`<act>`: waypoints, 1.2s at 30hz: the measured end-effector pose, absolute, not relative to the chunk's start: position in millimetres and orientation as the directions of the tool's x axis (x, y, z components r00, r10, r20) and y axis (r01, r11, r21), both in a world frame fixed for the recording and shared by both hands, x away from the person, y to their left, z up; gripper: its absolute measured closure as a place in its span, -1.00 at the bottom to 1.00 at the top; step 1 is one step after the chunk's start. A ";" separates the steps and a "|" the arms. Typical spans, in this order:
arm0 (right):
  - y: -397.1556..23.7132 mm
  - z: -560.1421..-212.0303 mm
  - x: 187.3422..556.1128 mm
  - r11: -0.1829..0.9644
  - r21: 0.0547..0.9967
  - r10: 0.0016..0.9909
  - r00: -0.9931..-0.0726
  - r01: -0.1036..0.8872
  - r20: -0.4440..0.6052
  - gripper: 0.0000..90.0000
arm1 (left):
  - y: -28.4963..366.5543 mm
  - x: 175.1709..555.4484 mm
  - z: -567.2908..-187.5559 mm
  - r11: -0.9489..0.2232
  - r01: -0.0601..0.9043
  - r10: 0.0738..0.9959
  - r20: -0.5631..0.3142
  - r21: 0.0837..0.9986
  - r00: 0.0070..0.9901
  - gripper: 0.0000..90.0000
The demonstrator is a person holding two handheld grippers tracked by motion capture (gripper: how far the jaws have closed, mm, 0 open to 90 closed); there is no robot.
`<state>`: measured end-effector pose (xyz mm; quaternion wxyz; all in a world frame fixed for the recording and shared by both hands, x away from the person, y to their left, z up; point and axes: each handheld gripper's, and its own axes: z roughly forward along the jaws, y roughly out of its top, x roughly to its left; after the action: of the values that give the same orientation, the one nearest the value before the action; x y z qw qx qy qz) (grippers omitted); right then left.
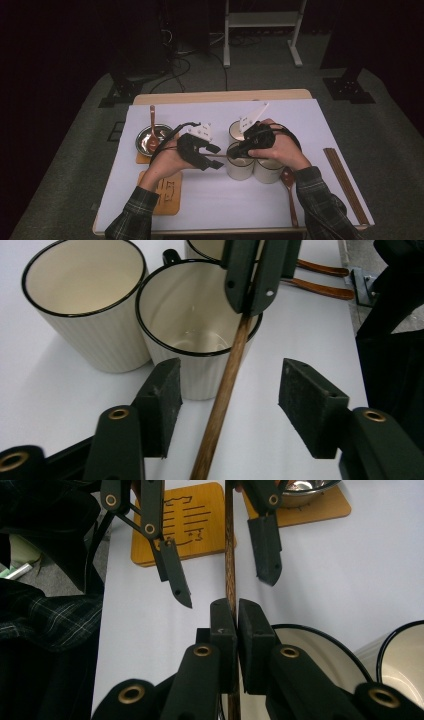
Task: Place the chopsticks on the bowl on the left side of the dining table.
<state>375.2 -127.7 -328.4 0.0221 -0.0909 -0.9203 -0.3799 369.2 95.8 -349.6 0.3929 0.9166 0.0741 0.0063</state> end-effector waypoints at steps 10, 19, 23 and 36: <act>-121.7 -326.5 377.9 0.700 0.692 0.135 -0.984 0.178 0.117 0.90 | 96.8 369.1 -349.0 -0.680 0.137 0.138 -0.059 0.720 0.989 0.20; -118.1 -326.0 379.2 0.715 0.679 0.122 -0.986 0.169 0.116 0.90 | 97.1 368.9 -347.5 -0.686 0.127 0.131 -0.050 0.716 0.990 0.40; -116.8 -326.0 379.3 0.720 0.674 0.116 -0.986 0.165 0.117 0.90 | 96.2 368.5 -347.8 -0.693 0.126 0.128 -0.051 0.710 0.990 0.46; -113.1 -328.3 380.4 0.734 0.660 0.109 -0.987 0.160 0.118 0.90 | 95.2 367.5 -347.4 -0.700 0.120 0.124 -0.046 0.704 0.991 0.56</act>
<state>380.4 -113.1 -328.3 0.0358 -0.0722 -0.9304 -0.3576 367.5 95.2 -347.4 0.3817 0.9219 0.0663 0.0025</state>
